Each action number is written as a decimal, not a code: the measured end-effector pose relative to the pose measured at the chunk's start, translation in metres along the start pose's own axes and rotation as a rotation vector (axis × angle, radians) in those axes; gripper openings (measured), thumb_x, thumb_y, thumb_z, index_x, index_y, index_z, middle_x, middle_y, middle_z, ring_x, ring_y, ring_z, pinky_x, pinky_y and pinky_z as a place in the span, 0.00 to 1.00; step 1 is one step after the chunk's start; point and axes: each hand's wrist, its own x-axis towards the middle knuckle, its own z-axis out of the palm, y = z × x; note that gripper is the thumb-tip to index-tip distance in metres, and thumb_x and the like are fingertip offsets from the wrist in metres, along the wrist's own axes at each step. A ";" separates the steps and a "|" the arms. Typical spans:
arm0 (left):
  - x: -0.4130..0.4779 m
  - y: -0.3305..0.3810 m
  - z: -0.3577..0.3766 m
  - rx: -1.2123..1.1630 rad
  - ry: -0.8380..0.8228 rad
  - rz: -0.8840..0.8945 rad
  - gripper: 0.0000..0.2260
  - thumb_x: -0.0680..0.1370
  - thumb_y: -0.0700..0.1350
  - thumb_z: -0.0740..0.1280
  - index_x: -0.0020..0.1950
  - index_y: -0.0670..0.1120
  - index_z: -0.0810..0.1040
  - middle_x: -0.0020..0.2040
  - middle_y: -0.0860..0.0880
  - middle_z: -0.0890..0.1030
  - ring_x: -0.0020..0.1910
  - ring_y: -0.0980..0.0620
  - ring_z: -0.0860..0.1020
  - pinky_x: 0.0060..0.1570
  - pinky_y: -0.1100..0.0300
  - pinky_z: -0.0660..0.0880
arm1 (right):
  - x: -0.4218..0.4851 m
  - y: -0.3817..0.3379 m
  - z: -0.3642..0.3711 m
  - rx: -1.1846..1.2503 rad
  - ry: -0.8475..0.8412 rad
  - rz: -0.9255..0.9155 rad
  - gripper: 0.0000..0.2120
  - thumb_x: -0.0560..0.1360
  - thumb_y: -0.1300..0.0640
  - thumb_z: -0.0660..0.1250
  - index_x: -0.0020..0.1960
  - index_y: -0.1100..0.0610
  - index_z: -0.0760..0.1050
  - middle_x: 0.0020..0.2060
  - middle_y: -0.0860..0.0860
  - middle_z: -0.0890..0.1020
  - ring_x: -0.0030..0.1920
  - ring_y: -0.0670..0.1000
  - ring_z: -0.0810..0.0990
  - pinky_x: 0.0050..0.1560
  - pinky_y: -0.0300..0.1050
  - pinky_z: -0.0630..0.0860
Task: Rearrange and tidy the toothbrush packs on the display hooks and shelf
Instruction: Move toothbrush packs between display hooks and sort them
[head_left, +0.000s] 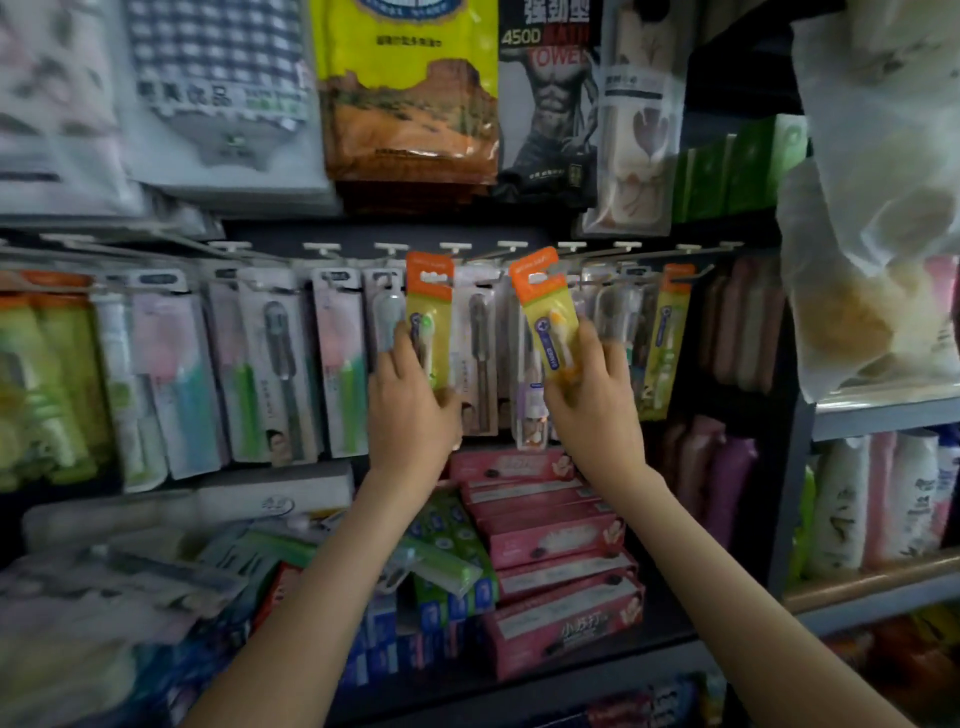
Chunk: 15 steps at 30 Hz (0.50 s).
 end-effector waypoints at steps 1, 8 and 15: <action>-0.004 -0.008 -0.014 -0.023 0.014 0.013 0.37 0.74 0.45 0.70 0.76 0.43 0.53 0.66 0.41 0.68 0.64 0.41 0.69 0.59 0.49 0.70 | -0.003 -0.012 0.006 0.008 -0.013 -0.002 0.32 0.77 0.58 0.63 0.76 0.56 0.51 0.59 0.55 0.67 0.53 0.56 0.72 0.43 0.44 0.67; -0.019 -0.098 -0.145 0.076 0.143 0.017 0.37 0.74 0.44 0.71 0.77 0.44 0.55 0.62 0.41 0.71 0.61 0.43 0.71 0.55 0.55 0.69 | -0.028 -0.131 0.086 0.239 -0.158 -0.017 0.34 0.76 0.57 0.64 0.76 0.51 0.50 0.62 0.54 0.74 0.53 0.57 0.77 0.40 0.43 0.66; -0.026 -0.203 -0.296 0.228 0.272 -0.071 0.37 0.72 0.43 0.72 0.76 0.42 0.58 0.62 0.39 0.72 0.61 0.40 0.71 0.59 0.50 0.69 | -0.057 -0.276 0.173 0.345 -0.252 -0.269 0.29 0.75 0.61 0.66 0.73 0.56 0.61 0.60 0.56 0.71 0.54 0.59 0.74 0.46 0.51 0.74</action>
